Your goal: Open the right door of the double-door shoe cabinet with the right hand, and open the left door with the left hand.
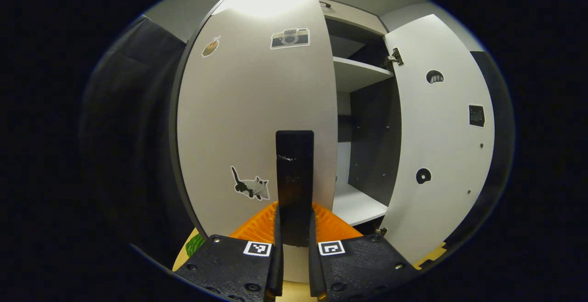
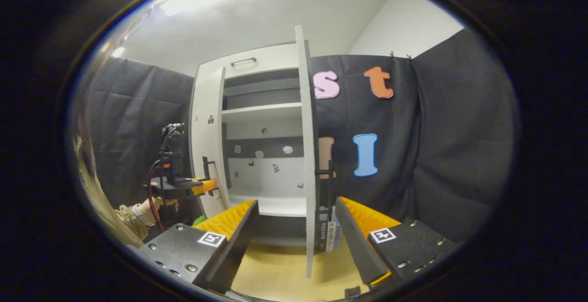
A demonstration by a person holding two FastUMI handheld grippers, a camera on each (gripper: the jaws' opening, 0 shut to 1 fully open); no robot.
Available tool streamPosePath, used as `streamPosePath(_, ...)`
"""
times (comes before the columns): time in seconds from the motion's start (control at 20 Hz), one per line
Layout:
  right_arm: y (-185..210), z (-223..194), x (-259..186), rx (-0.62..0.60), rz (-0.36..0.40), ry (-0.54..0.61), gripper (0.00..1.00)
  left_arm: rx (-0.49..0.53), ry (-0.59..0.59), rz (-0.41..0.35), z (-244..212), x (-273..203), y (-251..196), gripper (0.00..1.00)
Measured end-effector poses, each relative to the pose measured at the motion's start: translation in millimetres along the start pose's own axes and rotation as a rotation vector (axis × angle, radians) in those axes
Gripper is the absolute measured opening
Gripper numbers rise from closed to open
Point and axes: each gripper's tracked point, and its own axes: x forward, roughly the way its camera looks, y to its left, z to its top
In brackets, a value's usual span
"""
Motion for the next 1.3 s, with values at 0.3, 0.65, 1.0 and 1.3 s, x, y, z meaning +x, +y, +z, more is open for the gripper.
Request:
streamPosePath(0.3, 38.6, -6.1, 27.6, -0.016, 0.144, 0.02, 0.98, -0.011, 0.008, 0.013, -1.3, -27.2, 12.2, 0.23)
streamPosePath(0.65, 83.0, -15.3, 64.0, 0.0, 0.286, 0.02, 0.98, -0.012, 0.016, 0.04, -4.3, -51.6, 26.7, 0.23)
streamPosePath(1.0, 111.4, -23.0, 87.0, 0.016, 0.367, 0.043, 0.98, -0.008, 0.018, 0.064, -5.6, -82.9, 56.1, 0.21)
streamPosePath(1.3, 129.3, -32.8, 99.3, 0.023, 0.409, 0.063, 0.98, 0.013, 0.012, 0.089, -6.7, -95.0, 71.8, 0.2)
